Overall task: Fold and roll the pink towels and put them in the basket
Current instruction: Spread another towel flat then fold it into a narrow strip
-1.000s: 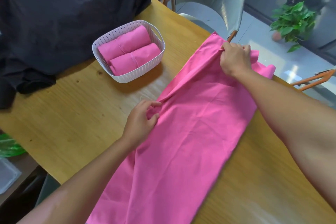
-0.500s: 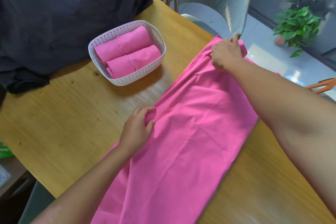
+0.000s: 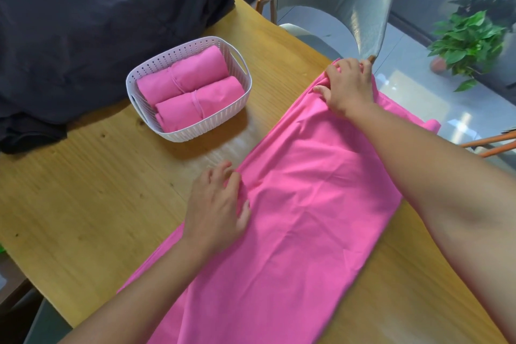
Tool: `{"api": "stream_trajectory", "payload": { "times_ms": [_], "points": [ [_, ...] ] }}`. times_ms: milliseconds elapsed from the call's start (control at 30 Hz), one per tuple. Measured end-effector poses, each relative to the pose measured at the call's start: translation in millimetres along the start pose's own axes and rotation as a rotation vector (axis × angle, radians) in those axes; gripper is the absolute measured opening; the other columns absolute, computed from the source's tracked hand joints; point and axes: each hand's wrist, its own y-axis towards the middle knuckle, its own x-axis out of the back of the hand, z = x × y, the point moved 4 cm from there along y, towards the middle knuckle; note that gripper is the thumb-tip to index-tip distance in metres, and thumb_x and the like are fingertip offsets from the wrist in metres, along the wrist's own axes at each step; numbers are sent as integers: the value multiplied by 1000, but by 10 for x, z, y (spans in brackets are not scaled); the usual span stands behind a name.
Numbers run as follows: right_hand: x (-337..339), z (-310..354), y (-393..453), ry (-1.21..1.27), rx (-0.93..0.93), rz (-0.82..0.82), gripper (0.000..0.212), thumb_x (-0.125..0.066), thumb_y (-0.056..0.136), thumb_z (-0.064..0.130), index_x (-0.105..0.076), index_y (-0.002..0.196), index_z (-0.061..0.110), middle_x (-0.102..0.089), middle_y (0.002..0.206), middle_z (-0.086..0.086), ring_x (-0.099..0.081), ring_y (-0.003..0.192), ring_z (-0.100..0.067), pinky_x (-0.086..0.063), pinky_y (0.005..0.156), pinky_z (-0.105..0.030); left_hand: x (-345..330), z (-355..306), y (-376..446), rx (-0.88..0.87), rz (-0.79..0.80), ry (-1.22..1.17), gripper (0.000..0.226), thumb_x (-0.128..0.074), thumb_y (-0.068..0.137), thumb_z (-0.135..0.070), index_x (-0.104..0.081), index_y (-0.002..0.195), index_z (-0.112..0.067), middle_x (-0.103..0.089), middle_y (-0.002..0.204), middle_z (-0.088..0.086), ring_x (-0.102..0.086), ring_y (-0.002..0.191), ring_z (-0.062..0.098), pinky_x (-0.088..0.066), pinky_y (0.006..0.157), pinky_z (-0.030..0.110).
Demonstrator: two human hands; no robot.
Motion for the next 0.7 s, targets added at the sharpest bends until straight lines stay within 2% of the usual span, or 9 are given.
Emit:
{"api": "stream_trajectory", "payload": {
  "times_ms": [67,133,200,267,333,400,500,633,700],
  "points": [
    [15,-197,-43,103,-101,-72,48,-47,98,52,-54,127,14,-51,135,-12,-40,129,-31,-22,111,-48,-4,-130,185,-102,-63,27,30,-54,88,-36,-60,108,-15,-51,132,8,-51,112,33,-42,94,47],
    [8,-435,-53,265,-235,-49,48,-50,98,46,-48,137,16,-47,142,-11,-38,133,-33,-25,111,-47,-87,-280,423,-167,-65,-63,35,-52,95,-29,-61,124,-12,-52,139,10,-50,124,35,-39,104,47],
    [-42,-652,-17,425,-326,46,49,-53,98,41,-45,141,17,-50,143,-11,-40,134,-34,-29,111,-46,-219,-462,638,-208,-25,-152,47,-52,100,-24,-50,145,-9,-44,154,10,-39,142,31,-32,117,46],
    [-99,-785,19,609,-395,114,50,-57,97,38,-46,141,15,-57,137,-11,-49,130,-32,-35,111,-43,-381,-601,769,-226,35,-155,58,-48,103,-30,-34,156,-12,-28,164,5,-20,154,24,-19,125,44],
    [-143,-846,64,757,-436,143,52,-63,95,35,-49,140,11,-59,134,-11,-54,125,-28,-39,108,-36,-518,-656,830,-236,69,-93,65,-43,103,-39,-24,160,-13,-16,168,3,-9,156,20,-14,126,43],
    [-187,-863,102,835,-434,177,52,-67,93,35,-54,137,9,-59,134,-10,-56,122,-23,-41,105,-32,-581,-653,834,-244,58,-51,68,-41,101,-44,-24,160,-14,-14,169,2,-9,156,19,-13,126,43],
    [-262,-889,169,880,-433,173,43,-73,88,40,-67,119,11,-68,115,-4,-62,104,-16,-47,94,-29,-605,-636,847,-243,44,-93,71,-44,98,-49,-28,159,-18,-15,169,-1,-7,156,16,-12,127,41],
    [-273,-878,213,1032,-391,212,33,-77,86,40,-73,102,11,-65,86,4,-57,79,-7,-45,69,-15,-580,-573,902,-235,73,-256,75,-60,91,-54,-38,156,-25,-20,167,-6,-9,156,13,-12,127,40],
    [-242,-855,239,1152,-358,278,25,-76,87,37,-73,100,16,-66,86,6,-58,79,-4,-45,71,-13,-553,-550,922,-252,84,-308,77,-69,86,-55,-44,153,-25,-25,166,-3,-13,155,15,-14,126,42]
  ]
}}
